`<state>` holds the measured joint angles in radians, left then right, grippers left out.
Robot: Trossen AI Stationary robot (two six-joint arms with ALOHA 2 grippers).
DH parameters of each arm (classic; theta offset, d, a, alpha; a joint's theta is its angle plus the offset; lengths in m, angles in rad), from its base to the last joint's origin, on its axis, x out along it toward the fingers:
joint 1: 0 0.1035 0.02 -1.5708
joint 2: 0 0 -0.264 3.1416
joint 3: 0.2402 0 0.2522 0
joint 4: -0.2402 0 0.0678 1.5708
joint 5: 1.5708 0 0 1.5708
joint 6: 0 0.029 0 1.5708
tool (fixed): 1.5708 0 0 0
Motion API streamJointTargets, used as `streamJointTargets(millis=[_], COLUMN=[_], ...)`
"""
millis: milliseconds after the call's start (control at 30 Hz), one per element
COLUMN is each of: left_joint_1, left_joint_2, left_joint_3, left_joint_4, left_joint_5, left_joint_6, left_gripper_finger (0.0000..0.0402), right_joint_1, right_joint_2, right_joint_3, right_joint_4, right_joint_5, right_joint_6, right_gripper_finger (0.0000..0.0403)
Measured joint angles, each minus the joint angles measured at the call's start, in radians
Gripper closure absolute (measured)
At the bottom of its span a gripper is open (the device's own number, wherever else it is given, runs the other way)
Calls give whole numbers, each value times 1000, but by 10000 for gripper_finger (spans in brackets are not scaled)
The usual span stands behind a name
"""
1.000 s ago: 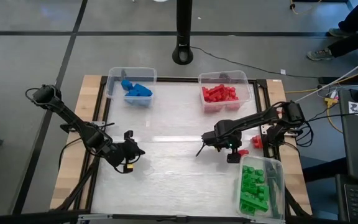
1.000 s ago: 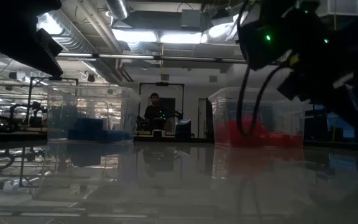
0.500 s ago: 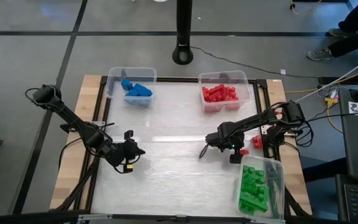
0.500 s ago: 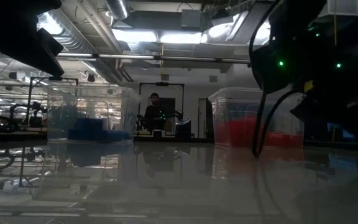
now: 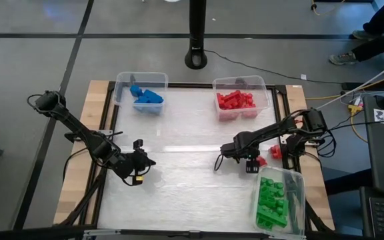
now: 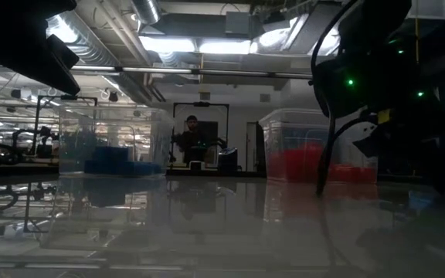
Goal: Sort blocks
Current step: Put the red game piece into the top right transparent bin
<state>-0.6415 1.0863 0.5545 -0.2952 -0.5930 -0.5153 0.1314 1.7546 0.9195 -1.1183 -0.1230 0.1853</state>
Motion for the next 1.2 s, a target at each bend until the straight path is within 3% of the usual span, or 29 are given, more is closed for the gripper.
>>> streamJointTargets(millis=[267,467,567,767,867,1033,1200], left_joint_1=[0,0,0,0,0,0,0], left_joint_2=[0,0,0,0,0,0,0], left_joint_3=[0,0,0,0,0,0,-6], left_joint_4=[0,0,-1,-1,-1,-1,1], left_joint_5=[0,0,0,0,0,0,0], left_joint_6=[1,2,2,3,1,1,0], left_gripper_finger=[398,398,398,398,398,398,398], right_joint_1=[0,0,0,0,-14,-14,-15], right_joint_2=[0,1,1,1,1,1,1], right_joint_3=[7,89,139,202,204,203,184], right_joint_4=[-7,-69,-92,-125,-198,-358,-327], right_joint_5=[3,28,50,57,-51,-90,-124], right_joint_6=[-12,-80,-116,-77,17,128,203], right_gripper_finger=[281,380,396,367,338,227,101])
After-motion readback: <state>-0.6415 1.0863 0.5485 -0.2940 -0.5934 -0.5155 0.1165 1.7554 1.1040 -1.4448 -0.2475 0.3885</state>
